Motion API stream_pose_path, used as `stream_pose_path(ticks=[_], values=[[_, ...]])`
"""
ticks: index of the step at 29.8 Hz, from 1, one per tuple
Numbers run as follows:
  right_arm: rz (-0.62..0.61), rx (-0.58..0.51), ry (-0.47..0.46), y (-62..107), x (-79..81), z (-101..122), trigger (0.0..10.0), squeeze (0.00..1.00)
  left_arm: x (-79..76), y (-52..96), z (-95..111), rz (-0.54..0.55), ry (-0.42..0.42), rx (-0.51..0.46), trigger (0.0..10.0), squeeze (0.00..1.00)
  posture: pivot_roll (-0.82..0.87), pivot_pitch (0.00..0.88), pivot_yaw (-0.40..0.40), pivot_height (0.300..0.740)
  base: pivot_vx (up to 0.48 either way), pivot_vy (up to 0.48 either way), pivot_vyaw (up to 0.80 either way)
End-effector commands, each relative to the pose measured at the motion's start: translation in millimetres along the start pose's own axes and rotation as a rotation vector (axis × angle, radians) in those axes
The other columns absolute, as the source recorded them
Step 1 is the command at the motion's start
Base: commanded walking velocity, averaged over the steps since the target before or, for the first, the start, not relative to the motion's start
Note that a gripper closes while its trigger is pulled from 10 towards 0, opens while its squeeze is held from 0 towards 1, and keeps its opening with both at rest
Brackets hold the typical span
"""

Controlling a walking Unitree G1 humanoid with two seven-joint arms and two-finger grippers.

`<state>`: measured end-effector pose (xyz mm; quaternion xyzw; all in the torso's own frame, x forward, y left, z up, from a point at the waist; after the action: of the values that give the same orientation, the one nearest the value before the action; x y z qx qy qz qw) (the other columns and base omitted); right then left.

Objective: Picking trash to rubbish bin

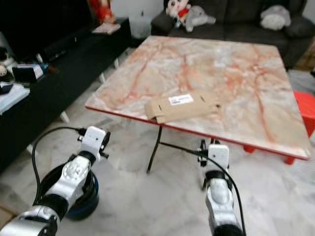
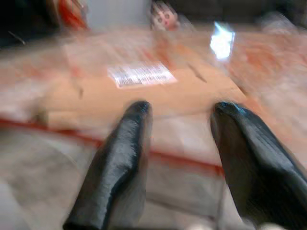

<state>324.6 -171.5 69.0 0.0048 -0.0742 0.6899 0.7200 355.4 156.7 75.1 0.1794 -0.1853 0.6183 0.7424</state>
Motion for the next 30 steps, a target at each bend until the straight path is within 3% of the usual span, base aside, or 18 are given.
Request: stream_pose_path(ticks=[1, 7, 18, 30], values=[[-0.017, -0.024, 0.01, -2.0, -8.8, 8, 10.0, 0.0, -1.1, -8.5, 22, 0.003, 0.005, -0.084, 10.0, 0.0, 0.15, 0.027, 0.036, 0.74, 0.424, 0.0, -0.8], [-0.009, -0.066, 0.003, -5.2, -4.0, 19, 10.0, 0.0, -4.5, -10.0, 31, -0.009, 0.004, -0.124, 10.0, 0.0, 0.15, 0.026, 0.035, 0.74, 0.424, 0.0, -0.08], [-0.009, -0.067, -0.027, -3.6, 6.2, 22, 10.0, 0.0, -28.5, -8.6, 55, -0.138, 0.005, -0.239, 10.0, 0.0, 0.15, 0.012, 0.033, 0.74, 0.412, 0.0, 0.0], [-0.007, -0.058, -0.036, -3.0, 10.3, 23, 10.0, 0.0, -43.1, -4.7, 48, -0.269, 0.003, -0.206, 10.0, 0.0, 0.15, 0.0, 0.033, 0.74, 0.0, 0.0, 0.0]])
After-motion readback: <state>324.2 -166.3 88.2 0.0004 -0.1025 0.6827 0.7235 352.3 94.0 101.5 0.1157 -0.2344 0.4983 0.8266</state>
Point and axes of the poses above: a point about 5 cm out from each wrist's last joint towards the gripper, its own y axis pointing back from the gripper into the wrist, its own z axis along the axis of the wrist's last joint, x = y × z, the point moved 2 cm from there along -y, pointing out of the wrist towards the gripper, and after that the axes turned 10 degrees about -y, right-handed, at the moved point
